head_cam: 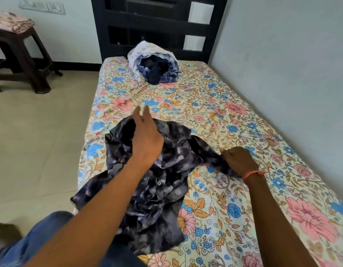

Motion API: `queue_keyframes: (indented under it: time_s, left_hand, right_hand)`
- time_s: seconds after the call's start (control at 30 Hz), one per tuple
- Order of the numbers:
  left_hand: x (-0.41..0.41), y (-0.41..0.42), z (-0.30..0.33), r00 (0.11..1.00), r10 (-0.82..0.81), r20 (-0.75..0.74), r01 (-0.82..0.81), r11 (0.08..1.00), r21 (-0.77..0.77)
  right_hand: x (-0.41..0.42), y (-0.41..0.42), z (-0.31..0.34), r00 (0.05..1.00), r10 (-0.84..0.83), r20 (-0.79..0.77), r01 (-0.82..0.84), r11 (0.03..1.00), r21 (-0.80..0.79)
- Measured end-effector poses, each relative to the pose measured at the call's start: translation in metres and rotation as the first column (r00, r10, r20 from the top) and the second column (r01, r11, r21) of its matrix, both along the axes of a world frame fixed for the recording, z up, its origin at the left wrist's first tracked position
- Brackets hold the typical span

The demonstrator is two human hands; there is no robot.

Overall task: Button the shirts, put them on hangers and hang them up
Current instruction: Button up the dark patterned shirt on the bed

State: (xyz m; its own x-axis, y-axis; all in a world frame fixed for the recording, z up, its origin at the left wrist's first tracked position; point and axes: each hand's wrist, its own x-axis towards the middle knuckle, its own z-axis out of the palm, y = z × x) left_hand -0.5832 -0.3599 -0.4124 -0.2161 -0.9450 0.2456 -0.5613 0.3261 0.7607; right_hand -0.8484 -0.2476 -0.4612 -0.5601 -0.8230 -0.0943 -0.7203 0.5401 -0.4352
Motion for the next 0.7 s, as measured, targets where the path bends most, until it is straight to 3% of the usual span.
queue_keyframes:
  time_s: [0.1,0.13,0.23,0.3,0.4,0.47,0.53,0.57,0.7]
  left_hand:
    - [-0.003,0.038,-0.012,0.995,-0.064,0.072,0.08,0.962,-0.26]
    - [-0.004,0.047,-0.02,0.99,-0.129,0.061,0.14,0.962,-0.236]
    - [-0.008,0.075,-0.032,0.929,-0.348,-0.128,0.366,0.917,0.156]
    - [-0.01,0.089,-0.043,0.907,-0.387,-0.166,0.42,0.856,0.301]
    - [-0.003,0.102,-0.065,0.901,-0.292,-0.322,0.405,0.831,0.381]
    - [0.006,0.105,-0.069,0.83,-0.147,-0.538,0.451,0.744,0.493]
    - [0.017,0.108,-0.068,0.709,0.029,-0.705,0.567,0.57,0.594]
    - [0.025,0.109,-0.066,0.689,0.065,-0.722,0.586,0.536,0.608]
    - [0.055,0.111,-0.077,0.672,0.155,-0.725,0.568,0.521,0.637]
  right_hand:
    - [0.029,0.001,0.021,0.984,0.066,0.164,-0.052,0.994,-0.093]
    - [0.037,0.0,0.025,0.973,0.084,0.216,-0.064,0.993,-0.1]
    - [0.057,-0.004,0.03,0.856,0.1,0.506,-0.053,0.993,-0.108]
    - [0.07,-0.008,0.032,0.704,0.106,0.702,0.025,0.985,-0.173]
    - [0.09,-0.01,0.031,0.453,0.104,0.885,0.229,0.946,-0.228]
    - [0.099,-0.01,0.025,0.398,0.061,0.915,0.317,0.927,-0.199]
    - [0.11,-0.003,0.021,0.395,0.039,0.918,0.329,0.927,-0.181]
    - [0.118,0.002,0.017,0.444,0.028,0.896,0.306,0.935,-0.181]
    - [0.151,0.036,0.0,0.776,0.024,0.63,0.209,0.933,-0.293]
